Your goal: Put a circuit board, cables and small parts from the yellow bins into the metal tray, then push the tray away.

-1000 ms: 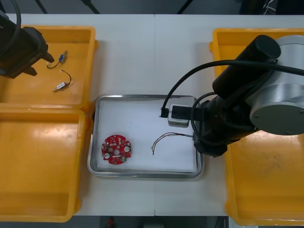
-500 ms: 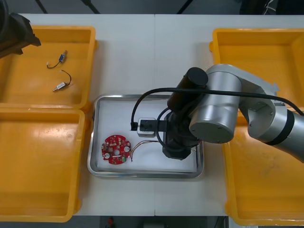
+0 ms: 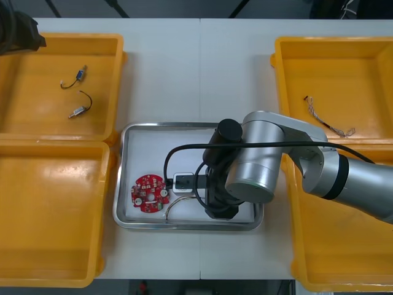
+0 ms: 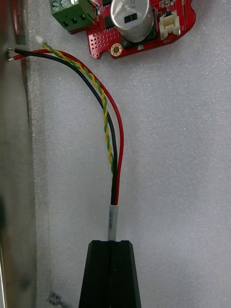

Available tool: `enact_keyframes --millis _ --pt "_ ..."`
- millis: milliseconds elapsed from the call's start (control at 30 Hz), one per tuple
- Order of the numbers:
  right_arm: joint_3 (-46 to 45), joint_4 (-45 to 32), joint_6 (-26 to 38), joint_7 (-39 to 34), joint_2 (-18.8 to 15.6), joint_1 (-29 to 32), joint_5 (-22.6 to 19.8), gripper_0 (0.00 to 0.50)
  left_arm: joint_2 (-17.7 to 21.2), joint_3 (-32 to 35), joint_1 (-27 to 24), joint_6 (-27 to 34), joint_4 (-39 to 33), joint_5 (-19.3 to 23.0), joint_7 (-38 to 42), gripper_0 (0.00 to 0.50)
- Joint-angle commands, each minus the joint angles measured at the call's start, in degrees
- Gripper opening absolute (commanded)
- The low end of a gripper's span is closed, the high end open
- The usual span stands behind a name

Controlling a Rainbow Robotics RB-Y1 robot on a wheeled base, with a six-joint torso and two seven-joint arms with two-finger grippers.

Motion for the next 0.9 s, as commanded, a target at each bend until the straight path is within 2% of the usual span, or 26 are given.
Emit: enact_keyframes --millis 33,67,100,133,167,200,233,333,533,900 --pt "0.66 -0.37 -0.54 1.82 1.85 -2.06 1.64 0.069 -2.93 -0.22 -4.96 -4.00 4.35 -1.36 -2.85 0.500" --pt "0.66 -0.37 -0.54 1.82 1.76 -2.06 1.82 0.165 -3.11 -1.10 -5.31 -5.15 5.15 -1.36 -3.29 0.500" --pt "0.66 -0.37 -0.63 1.82 1.76 -2.06 1.91 0.223 -3.20 -1.81 -5.48 -6.11 5.76 -1.27 -3.37 0.500" --pt "0.66 -0.37 -0.72 1.82 1.76 -2.06 1.91 0.329 -3.37 -3.12 -5.92 -7.87 6.73 -1.36 -3.37 0.500" --pt "0.66 -0.37 -0.72 1.91 1.76 -2.06 1.91 0.405 -3.64 -4.27 -6.28 -9.28 7.78 -1.36 -3.55 0.500" --pt "0.66 -0.37 -0.63 1.82 1.67 -2.06 1.82 0.468 -4.08 -5.23 -6.63 -10.42 8.75 -1.62 -3.64 0.500" --pt "0.66 -0.37 -0.63 1.82 1.67 -2.06 1.64 0.500 -4.43 -5.85 -6.89 -10.95 9.36 -1.89 -3.81 0.500" --pt "0.40 -0.64 -0.28 1.64 1.58 -2.50 1.29 0.500 -5.57 -6.82 -7.33 -12.44 11.12 -2.85 -4.43 0.500" --pt "-2.32 -1.69 5.53 0.32 1.93 -4.25 0.32 0.500 -8.38 -8.40 -7.59 -16.40 15.25 -2.94 -9.70 0.500" --pt "-12.52 -2.66 11.06 -2.14 0.18 -5.48 -7.94 0.500 -12.69 -14.64 -9.18 -29.49 25.18 -3.56 -11.99 0.500"
